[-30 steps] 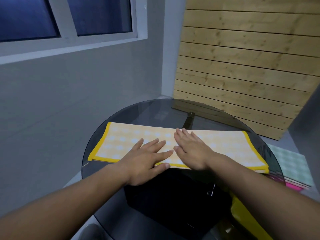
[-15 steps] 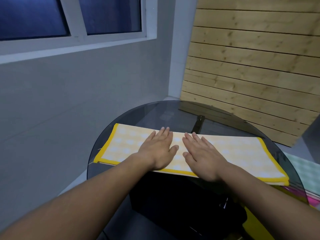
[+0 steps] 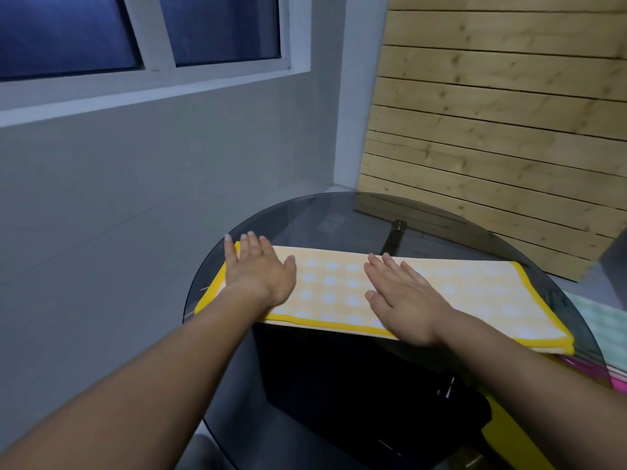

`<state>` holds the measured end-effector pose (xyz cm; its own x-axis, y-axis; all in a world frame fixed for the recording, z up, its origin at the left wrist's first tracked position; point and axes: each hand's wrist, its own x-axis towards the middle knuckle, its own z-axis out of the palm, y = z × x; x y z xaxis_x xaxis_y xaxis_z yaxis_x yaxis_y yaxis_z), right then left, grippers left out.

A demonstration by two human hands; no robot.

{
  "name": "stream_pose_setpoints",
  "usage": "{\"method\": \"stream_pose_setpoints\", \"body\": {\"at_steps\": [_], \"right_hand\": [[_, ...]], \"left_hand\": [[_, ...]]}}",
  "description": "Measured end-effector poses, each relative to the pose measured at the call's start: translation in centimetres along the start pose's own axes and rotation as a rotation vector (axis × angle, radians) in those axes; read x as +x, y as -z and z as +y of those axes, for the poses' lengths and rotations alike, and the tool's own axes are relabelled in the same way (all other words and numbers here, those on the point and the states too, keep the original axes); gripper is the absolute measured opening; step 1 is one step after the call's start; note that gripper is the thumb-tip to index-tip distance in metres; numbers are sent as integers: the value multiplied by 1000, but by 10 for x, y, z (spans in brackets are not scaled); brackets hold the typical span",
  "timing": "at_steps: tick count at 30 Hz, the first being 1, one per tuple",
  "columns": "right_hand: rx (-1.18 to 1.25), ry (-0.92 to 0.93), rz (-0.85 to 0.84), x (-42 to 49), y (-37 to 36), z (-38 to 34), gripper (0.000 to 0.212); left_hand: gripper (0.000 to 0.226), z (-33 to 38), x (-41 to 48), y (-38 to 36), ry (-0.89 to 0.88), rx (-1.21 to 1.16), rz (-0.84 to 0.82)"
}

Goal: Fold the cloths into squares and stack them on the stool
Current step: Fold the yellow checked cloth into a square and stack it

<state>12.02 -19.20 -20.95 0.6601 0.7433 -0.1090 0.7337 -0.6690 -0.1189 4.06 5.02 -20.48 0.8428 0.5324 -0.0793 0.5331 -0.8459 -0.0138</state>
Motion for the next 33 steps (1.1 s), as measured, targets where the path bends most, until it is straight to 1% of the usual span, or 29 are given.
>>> {"method": "stream_pose_setpoints", "body": {"at_steps": [1,2,4,5,7,11,13,15,19,21,25,27,30,32,33], "right_hand": [[3,1,-4,0,1,0,61],[6,2,-11,0,2,0,61],[4,5,-23,-1,4,0,61],[3,7,-28,-1,5,0,61],[8,3,-29,-2,6,1,61],[19,17,-21,-2,5,4,63],[37,-19,-9,-5,3,16,66],[69,-102,2,-13,5,40,67],[71,-347,19,-42,11,106,68],[41,-398,32,-51,12,121,68],[1,-378,24,-53,10,122,69],[-6,-372,58,-58,12,121,69],[26,-348,173,-70,23,106,65],[58,-285,238,-75,31,79,56],[91,-247,241,-77,35,61,52]], "left_hand": [[72,10,-3,1,-98,-10,37],[67,20,-6,2,-243,-66,61],[61,37,-13,3,-506,-176,62],[59,42,-16,3,-587,-193,50],[58,48,-16,-1,-649,-185,24],[59,48,-18,-5,-610,-150,-12],[60,49,-20,-5,-600,-124,-8],[60,50,-20,-5,-596,-114,-10],[60,49,-19,-8,-591,-118,-12],[60,50,-20,-8,-585,-106,-15],[60,52,-28,-4,-550,-103,-33],[60,55,-33,-3,-506,-92,-40],[62,63,-45,-4,-381,-93,-36],[65,71,-56,-7,-256,-129,-49],[67,76,-61,-7,-186,-153,-71]]}}
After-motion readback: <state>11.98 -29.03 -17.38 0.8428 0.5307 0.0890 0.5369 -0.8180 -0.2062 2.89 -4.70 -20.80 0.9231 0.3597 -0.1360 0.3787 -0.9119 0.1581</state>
